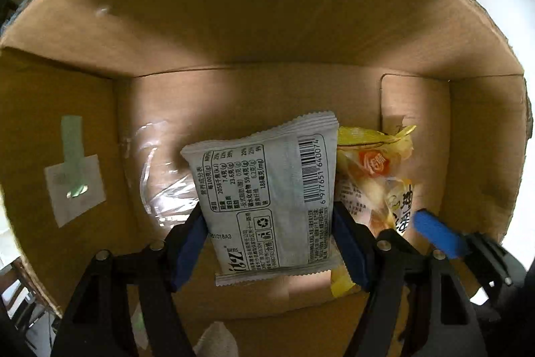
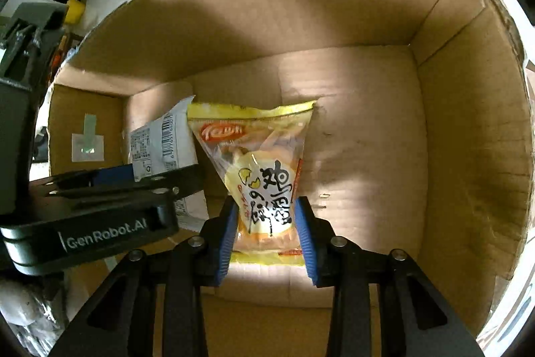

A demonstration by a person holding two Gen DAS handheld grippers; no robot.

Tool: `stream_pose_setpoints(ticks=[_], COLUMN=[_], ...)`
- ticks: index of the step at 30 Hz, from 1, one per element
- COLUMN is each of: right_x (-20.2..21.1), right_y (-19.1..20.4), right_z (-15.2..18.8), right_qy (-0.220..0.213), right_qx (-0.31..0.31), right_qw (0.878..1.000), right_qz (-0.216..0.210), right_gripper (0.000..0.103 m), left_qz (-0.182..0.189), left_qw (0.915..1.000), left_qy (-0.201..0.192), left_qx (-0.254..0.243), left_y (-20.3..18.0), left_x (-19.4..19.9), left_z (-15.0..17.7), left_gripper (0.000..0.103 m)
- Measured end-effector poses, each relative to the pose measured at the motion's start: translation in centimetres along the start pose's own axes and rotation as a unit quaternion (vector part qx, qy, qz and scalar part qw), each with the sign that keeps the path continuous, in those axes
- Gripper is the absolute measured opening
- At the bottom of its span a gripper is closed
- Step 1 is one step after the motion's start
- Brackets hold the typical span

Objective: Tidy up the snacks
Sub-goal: 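Carry both packs into the cardboard box and open both tools, then grasp the orange panda chips bag with left tool while right grasps yellow-black cookie bag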

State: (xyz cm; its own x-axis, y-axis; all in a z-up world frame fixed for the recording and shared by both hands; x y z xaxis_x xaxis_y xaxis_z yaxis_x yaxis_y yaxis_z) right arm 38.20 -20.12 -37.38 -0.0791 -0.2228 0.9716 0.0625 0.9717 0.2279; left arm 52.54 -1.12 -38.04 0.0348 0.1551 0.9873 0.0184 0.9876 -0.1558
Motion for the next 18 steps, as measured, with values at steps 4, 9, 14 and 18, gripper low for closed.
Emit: stream_pose_setpoints(ticks=[4, 9, 14, 18], right_x=[0.9, 2.8, 5.6, 8.4], right_y=[-0.9, -1.6, -0.9, 0.6], right_z=[0.6, 1.9, 3.1, 4.2], right_qy=[0.000, -0.005, -0.023, -0.042], right_qx=[0.003, 0.021, 0.039, 0.043], right_qw=[1.000, 0.999, 0.998, 0.998], right_qz=[0.012, 0.030, 0.045, 0.036], right_gripper=[0.075, 0.089, 0.093, 0.093], left_qz=[0.001, -0.003, -0.008, -0.007], left_qw=[0.9999, 0.9985, 0.9957, 0.9924], left_qy=[-0.017, -0.055, -0.092, -0.122], left_qx=[0.002, 0.000, -0.012, -0.006], left_y=[0.3, 0.1, -0.3, -0.7], left_x=[1.7, 5.3, 9.2, 11.4], left_z=[0.8, 2.6, 5.2, 6.5], left_gripper=[0.086, 0.091, 0.093, 0.094])
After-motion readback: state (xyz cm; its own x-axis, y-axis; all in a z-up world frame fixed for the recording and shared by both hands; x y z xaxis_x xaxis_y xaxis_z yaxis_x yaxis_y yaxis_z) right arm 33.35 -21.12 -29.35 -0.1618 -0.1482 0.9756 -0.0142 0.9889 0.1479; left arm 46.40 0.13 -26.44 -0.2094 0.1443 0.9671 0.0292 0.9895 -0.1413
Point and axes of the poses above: each gripper's, at about its wrist camera, not at the fingertips, and x roughly against the way its jaws point, y to its left, z to its underside, the point moved 6 cm from there along -x, roughly the way its jaws point, and after that the axes turned 8 degrees about -y, right-handed, at the moved point
